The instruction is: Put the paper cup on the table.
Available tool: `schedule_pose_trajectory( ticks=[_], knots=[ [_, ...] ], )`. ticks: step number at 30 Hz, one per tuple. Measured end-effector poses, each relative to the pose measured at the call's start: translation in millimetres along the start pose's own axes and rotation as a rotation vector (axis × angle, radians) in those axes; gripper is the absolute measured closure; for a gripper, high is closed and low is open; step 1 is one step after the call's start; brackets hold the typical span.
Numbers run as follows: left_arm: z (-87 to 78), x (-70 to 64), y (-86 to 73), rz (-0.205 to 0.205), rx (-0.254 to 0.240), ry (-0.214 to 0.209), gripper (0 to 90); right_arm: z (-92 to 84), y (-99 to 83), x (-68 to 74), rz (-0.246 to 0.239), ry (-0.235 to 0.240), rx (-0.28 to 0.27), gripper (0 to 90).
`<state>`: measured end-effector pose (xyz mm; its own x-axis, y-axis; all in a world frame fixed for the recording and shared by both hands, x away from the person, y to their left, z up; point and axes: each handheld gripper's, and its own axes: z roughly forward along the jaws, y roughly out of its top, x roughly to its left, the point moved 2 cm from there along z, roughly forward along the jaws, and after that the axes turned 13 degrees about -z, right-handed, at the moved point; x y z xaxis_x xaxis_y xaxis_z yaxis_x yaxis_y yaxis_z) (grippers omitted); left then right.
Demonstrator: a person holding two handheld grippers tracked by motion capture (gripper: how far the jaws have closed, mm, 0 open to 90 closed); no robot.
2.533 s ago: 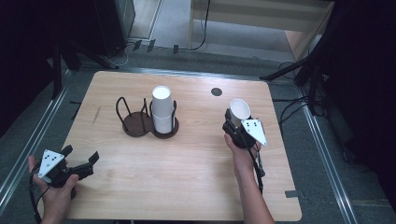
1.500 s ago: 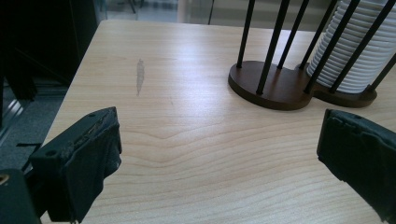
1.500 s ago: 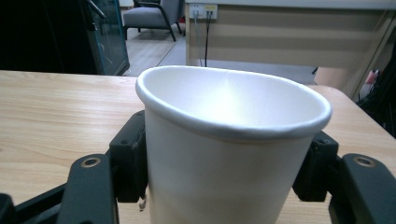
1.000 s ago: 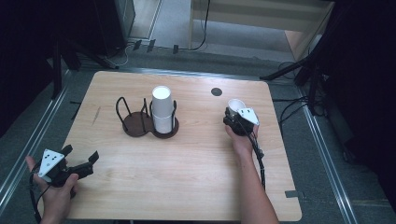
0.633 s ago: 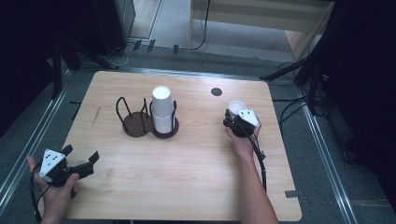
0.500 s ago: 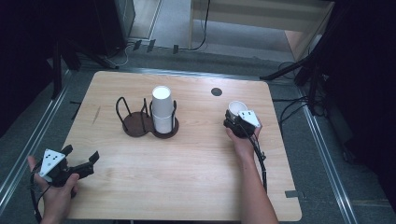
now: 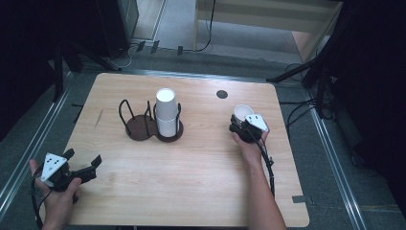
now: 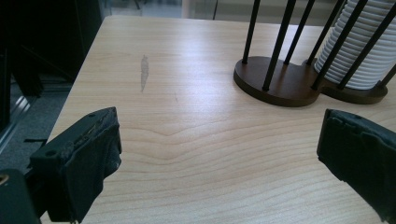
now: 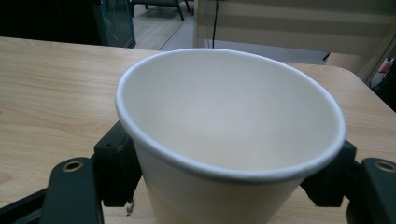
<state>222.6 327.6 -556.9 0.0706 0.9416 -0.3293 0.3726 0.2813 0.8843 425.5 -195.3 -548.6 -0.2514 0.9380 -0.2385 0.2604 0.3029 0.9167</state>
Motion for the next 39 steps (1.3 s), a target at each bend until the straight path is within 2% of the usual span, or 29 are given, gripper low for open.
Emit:
schedule_pose_trajectory(
  ticks=[6, 11, 15, 17, 29, 31, 39],
  knots=[
    [0.1, 0.1, 0.0, -0.001, -0.001, 0.001, 0.4, -1.4, -0.7, -2.7, 0.019, 0.028, -0.004, 14.4],
    [-0.3, 0.1, 0.2, 0.0, -0.006, 0.005, 0.4, -5.1, -1.3, -2.8, 0.017, 0.026, -0.013, 11.2],
    [-0.3, 0.1, 0.3, 0.0, -0.007, 0.004, 0.4, -10.3, -2.8, -3.8, 0.005, 0.046, -0.01, 1.9],
    [-0.2, 0.1, 0.3, -0.001, -0.008, 0.005, 0.4, -14.9, -3.6, -4.7, 0.008, 0.049, -0.017, 0.0],
    [-0.2, 0.1, 0.3, 0.0, -0.009, 0.01, 0.4, -44.0, -5.2, -11.7, -0.003, 0.081, -0.055, 0.0],
    [-0.1, 0.1, 0.3, 0.0, -0.008, 0.009, 0.4, -48.3, -6.5, -12.3, -0.001, 0.086, -0.048, 0.0],
    [-0.2, 0.1, 0.1, -0.002, -0.009, 0.011, 0.4, -65.4, -14.2, -15.0, -0.001, 0.089, -0.064, 0.0]
  ],
)
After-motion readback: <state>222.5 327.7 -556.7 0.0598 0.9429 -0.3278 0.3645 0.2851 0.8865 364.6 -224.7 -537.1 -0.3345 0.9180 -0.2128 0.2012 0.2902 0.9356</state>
